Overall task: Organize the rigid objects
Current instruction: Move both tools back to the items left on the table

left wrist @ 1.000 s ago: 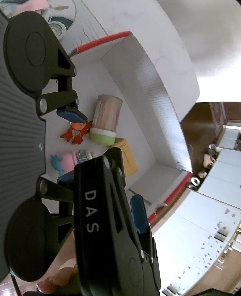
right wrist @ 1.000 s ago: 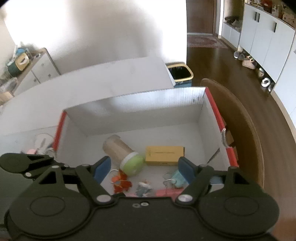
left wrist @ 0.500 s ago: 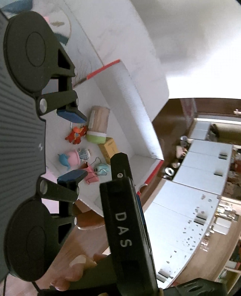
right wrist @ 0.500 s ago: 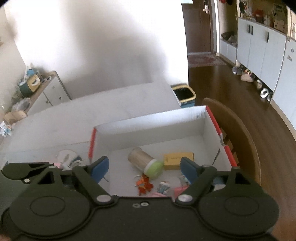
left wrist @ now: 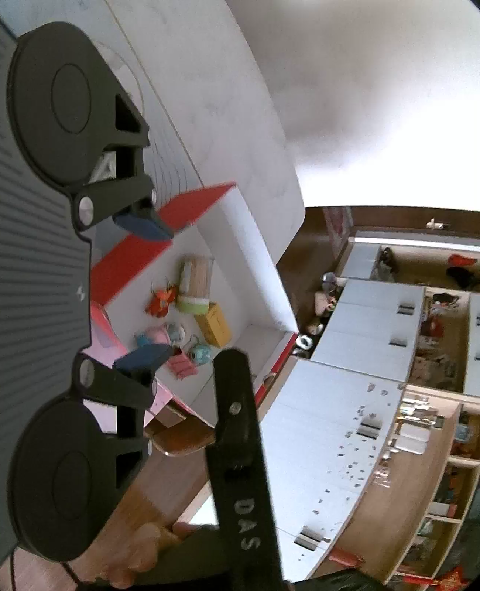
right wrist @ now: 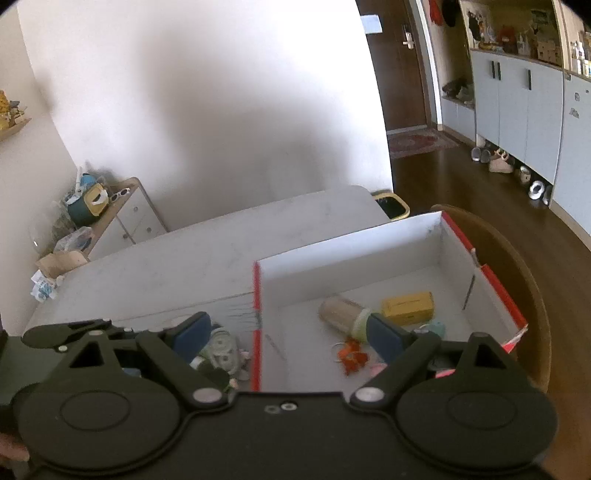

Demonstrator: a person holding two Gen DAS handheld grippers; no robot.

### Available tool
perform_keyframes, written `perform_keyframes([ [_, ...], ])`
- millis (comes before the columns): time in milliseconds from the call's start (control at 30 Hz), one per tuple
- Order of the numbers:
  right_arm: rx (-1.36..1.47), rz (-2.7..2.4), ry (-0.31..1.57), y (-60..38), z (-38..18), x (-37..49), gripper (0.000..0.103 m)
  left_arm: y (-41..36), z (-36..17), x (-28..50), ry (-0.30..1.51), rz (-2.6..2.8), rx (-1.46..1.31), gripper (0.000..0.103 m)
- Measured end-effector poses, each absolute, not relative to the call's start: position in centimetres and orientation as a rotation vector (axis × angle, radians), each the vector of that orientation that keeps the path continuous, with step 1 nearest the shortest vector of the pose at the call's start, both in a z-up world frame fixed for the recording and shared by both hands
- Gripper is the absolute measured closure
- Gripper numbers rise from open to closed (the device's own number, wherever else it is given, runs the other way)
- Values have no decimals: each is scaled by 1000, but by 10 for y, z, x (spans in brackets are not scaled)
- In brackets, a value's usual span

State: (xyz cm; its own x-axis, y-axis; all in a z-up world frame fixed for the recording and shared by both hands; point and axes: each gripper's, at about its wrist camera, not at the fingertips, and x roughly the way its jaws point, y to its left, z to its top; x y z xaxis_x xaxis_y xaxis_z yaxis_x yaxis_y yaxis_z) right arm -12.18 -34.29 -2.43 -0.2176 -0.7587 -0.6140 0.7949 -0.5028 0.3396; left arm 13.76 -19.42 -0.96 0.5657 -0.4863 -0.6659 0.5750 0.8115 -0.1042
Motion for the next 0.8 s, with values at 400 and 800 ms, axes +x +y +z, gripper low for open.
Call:
perform_keyframes([
  [400,837,-1913,38,-359,-28,-46,0,-114,-5,125,659,-549,104,24],
  [800,875,-1907,99,-403,-52,11,0,-43,-23,144,678,-479,49,21],
])
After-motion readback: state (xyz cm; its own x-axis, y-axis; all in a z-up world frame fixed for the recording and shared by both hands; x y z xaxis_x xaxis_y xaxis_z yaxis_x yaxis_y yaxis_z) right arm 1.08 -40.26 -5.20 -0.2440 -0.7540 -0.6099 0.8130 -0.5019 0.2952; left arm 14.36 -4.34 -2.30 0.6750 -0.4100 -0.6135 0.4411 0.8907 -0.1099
